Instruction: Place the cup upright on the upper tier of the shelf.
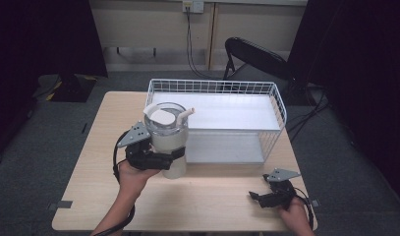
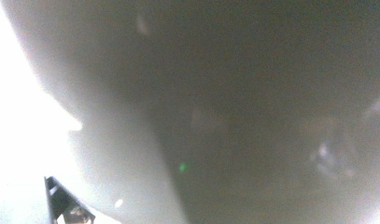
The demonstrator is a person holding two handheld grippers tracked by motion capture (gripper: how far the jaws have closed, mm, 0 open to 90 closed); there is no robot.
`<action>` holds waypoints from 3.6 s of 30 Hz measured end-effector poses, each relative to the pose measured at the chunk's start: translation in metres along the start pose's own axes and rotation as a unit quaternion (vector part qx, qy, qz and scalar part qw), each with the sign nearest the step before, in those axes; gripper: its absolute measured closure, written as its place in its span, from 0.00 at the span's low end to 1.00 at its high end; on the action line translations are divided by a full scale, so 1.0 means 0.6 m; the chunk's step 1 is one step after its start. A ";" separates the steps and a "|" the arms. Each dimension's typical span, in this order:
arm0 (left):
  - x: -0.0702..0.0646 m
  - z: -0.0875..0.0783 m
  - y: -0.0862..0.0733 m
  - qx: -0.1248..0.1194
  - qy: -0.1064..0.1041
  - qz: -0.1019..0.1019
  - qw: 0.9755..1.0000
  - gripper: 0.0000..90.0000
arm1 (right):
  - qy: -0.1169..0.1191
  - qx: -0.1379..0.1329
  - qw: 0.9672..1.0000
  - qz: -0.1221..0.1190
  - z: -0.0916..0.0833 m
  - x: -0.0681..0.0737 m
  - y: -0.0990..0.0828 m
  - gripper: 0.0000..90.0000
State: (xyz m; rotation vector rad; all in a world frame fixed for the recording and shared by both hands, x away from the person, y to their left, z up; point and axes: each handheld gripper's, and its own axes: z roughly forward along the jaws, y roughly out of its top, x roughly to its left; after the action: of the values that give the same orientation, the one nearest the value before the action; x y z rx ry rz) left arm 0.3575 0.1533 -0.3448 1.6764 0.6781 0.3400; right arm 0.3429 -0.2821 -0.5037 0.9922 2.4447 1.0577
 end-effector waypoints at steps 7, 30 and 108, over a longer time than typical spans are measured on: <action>-0.003 0.006 0.022 0.005 -0.002 0.006 1.000 0.11 | 0.000 0.000 1.000 0.000 0.000 0.000 0.000 0.11; -0.008 0.015 0.096 0.020 -0.006 -0.003 1.000 0.11 | 0.000 0.000 1.000 0.000 0.000 0.000 0.000 0.11; 0.027 0.116 0.261 0.026 0.038 0.014 0.999 0.11 | 0.000 -0.001 1.000 0.000 0.000 0.000 0.000 0.11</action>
State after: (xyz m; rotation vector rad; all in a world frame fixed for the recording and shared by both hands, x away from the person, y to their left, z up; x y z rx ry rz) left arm 0.4488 0.0932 -0.2117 1.7306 0.7257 0.4119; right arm 0.3430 -0.2820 -0.5037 0.9912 2.4421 1.0600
